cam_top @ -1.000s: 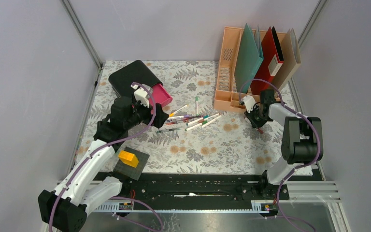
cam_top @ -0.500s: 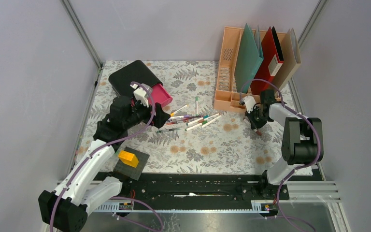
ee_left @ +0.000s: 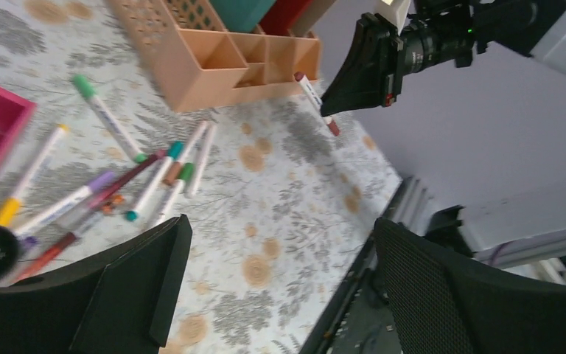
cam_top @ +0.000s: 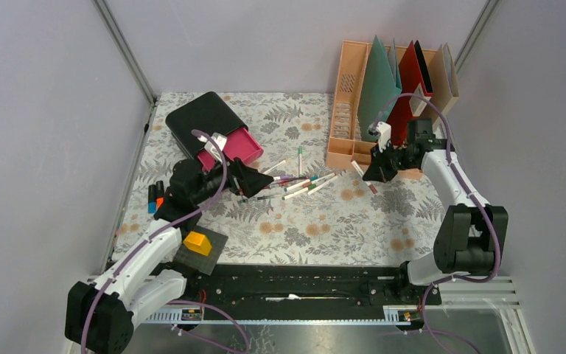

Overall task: Organize the desk
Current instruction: Pick up the stationery from the center of the board.

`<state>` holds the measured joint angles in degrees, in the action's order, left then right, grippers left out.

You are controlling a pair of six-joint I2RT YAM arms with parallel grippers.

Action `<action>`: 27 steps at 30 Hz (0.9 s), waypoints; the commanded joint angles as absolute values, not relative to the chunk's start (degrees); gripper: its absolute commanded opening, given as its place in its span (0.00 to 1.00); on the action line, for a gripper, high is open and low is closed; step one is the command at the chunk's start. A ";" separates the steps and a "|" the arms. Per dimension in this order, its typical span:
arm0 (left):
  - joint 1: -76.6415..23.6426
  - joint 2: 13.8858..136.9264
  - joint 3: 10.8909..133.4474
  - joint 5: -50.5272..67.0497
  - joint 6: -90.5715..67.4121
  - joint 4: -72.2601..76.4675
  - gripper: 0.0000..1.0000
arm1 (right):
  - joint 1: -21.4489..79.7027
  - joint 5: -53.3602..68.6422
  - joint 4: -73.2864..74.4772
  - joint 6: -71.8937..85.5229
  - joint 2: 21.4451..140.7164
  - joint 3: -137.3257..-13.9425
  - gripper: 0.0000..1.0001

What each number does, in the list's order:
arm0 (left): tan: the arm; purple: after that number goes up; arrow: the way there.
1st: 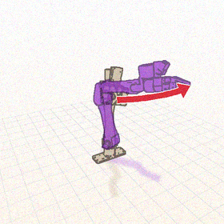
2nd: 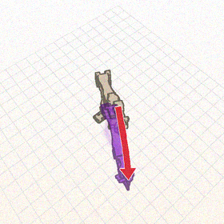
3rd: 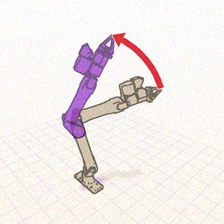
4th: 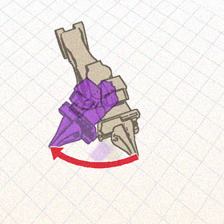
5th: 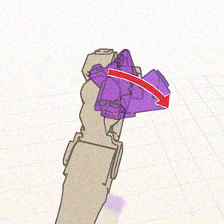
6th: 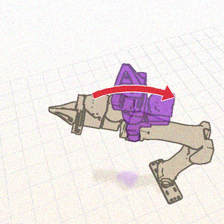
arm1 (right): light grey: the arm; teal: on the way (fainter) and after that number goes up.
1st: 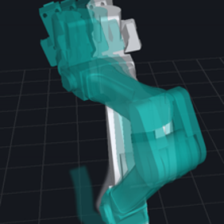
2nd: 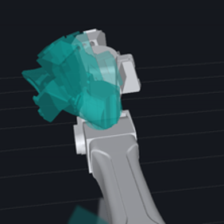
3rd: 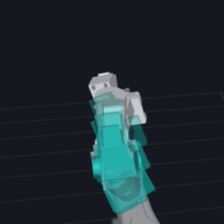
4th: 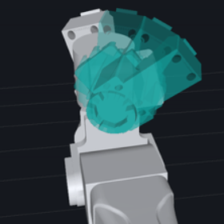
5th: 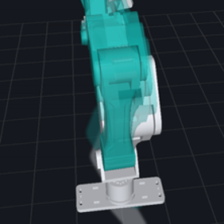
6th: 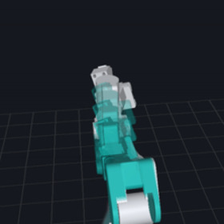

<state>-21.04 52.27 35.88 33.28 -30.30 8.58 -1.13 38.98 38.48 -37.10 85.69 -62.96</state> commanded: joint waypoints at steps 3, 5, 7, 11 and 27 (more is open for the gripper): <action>-24.78 54.04 27.93 34.09 -51.30 41.91 0.99 | -0.75 62.70 44.54 -34.73 83.78 -67.20 0.00; -28.37 55.00 27.77 29.55 -50.81 42.86 0.99 | -0.71 65.98 45.05 -35.57 84.16 -66.94 0.00; -32.28 56.46 28.21 24.74 -49.95 43.51 0.99 | -0.75 67.47 45.72 -36.25 84.57 -67.18 0.00; -39.55 62.61 29.06 15.35 -50.58 47.39 0.99 | -0.66 71.34 46.23 -36.48 84.57 -67.32 0.00; -52.15 87.33 37.86 1.48 -54.92 62.75 0.91 | 3.61 74.18 46.24 -36.69 84.53 -66.12 0.00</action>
<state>-51.92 83.70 34.46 5.69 -52.84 54.65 2.31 71.70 44.99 -35.86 84.62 -65.60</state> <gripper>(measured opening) 0.918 0.045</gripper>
